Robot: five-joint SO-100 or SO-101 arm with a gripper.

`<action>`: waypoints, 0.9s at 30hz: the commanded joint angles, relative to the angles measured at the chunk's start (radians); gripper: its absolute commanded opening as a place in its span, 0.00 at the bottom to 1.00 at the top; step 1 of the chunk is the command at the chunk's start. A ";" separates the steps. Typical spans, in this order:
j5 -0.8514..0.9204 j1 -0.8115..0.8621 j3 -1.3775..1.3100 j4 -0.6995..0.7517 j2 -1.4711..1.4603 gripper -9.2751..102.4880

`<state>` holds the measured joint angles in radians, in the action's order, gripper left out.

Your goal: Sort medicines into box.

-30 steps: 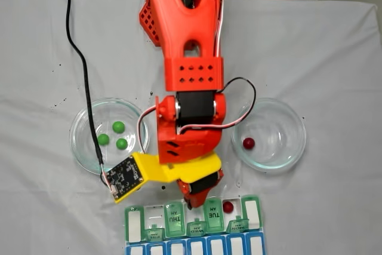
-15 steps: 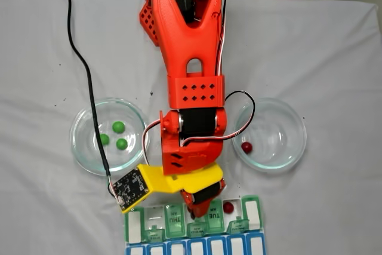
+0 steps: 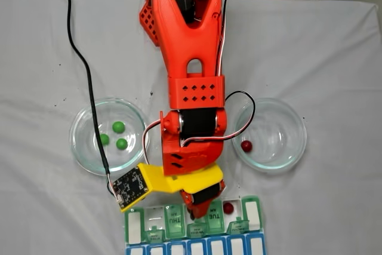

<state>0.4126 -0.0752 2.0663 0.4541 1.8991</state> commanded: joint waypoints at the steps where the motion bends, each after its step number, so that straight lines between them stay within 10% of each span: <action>1: 0.003 -0.018 -0.123 0.014 0.103 0.08; 27: 0.026 -0.011 -0.141 -0.063 0.048 0.08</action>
<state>0.4357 -0.0844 2.0187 0.4372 1.9113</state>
